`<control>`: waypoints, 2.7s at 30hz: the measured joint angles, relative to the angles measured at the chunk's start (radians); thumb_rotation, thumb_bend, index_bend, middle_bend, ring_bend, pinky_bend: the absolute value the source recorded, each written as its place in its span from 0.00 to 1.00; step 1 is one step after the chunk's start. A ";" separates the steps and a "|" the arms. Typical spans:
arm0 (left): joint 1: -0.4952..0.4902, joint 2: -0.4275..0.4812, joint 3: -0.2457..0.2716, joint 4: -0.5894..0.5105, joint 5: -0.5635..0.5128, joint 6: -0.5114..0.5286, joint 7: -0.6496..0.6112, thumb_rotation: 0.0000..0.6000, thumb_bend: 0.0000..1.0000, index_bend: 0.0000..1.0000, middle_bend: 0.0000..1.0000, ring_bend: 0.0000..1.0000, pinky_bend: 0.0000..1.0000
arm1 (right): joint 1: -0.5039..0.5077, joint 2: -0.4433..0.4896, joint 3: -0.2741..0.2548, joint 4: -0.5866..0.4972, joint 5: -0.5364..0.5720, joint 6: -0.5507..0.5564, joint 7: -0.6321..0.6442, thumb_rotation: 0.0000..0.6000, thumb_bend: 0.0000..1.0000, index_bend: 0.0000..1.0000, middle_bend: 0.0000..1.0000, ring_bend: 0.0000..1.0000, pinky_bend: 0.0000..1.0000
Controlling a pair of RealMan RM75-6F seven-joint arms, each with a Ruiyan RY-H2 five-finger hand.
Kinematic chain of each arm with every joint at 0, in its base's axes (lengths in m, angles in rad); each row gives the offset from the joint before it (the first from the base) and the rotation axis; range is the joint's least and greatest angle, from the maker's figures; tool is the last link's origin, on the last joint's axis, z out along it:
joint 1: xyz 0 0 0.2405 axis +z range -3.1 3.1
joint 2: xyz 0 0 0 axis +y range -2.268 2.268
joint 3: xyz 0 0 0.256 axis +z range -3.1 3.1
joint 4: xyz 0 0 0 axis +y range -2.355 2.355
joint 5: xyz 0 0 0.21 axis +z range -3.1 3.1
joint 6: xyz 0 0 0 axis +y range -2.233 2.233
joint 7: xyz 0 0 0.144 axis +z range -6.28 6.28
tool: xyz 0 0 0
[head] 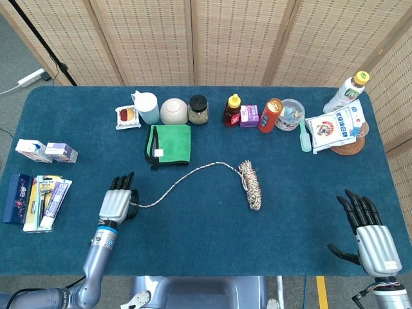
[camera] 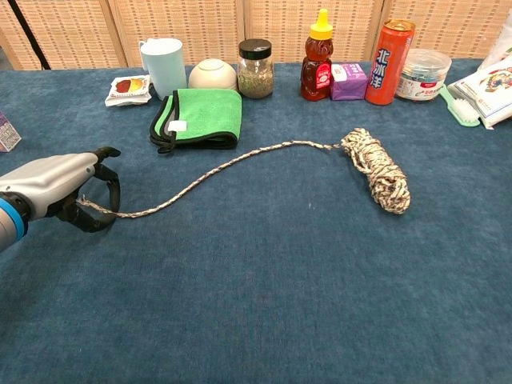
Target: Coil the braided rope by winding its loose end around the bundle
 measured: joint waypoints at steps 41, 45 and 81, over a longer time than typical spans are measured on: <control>0.009 0.048 -0.002 -0.071 0.026 0.045 -0.014 1.00 0.41 0.63 0.00 0.00 0.00 | 0.002 0.001 -0.006 -0.003 -0.007 -0.005 0.004 1.00 0.00 0.00 0.00 0.00 0.00; 0.015 0.076 -0.004 -0.107 0.040 0.058 -0.021 1.00 0.41 0.63 0.00 0.00 0.00 | 0.001 0.001 -0.007 -0.003 -0.008 -0.004 0.005 1.00 0.00 0.00 0.00 0.00 0.00; 0.013 0.391 -0.090 -0.474 0.233 0.201 0.005 1.00 0.41 0.64 0.00 0.00 0.00 | 0.329 -0.045 0.173 -0.135 0.349 -0.464 -0.160 1.00 0.00 0.00 0.00 0.00 0.00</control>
